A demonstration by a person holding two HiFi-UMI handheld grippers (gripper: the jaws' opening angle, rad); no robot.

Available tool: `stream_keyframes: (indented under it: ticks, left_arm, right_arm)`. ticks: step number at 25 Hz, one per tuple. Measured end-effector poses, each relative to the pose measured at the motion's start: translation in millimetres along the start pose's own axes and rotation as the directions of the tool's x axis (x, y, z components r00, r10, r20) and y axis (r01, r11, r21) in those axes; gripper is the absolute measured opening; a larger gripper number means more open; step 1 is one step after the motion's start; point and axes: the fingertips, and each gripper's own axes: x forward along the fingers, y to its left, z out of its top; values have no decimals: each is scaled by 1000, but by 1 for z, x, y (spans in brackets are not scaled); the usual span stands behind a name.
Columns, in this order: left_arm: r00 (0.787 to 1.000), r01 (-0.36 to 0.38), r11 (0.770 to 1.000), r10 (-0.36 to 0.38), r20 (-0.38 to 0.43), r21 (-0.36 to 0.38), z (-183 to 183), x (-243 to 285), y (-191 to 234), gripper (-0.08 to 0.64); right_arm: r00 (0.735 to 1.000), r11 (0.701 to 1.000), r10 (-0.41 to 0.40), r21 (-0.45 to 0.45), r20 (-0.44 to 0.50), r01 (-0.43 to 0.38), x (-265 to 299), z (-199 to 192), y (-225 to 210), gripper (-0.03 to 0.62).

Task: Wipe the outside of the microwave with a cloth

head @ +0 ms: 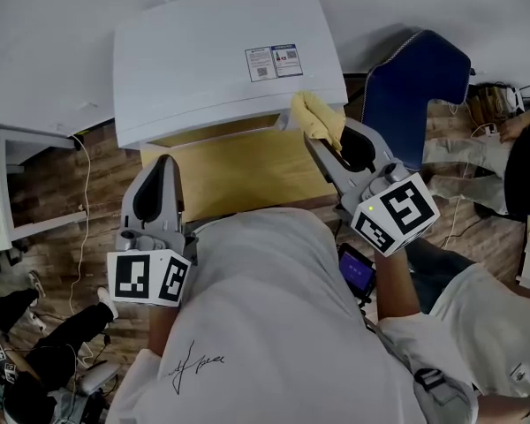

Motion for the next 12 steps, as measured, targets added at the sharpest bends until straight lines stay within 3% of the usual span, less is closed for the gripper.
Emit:
stream_keyframes:
  ticks: [12]
  left_arm:
    - [1000, 9, 1000, -9, -12, -7, -2, 3, 2, 0]
  right_arm:
    - [1000, 1000, -14, -14, -13, 14, 0, -1, 2, 118]
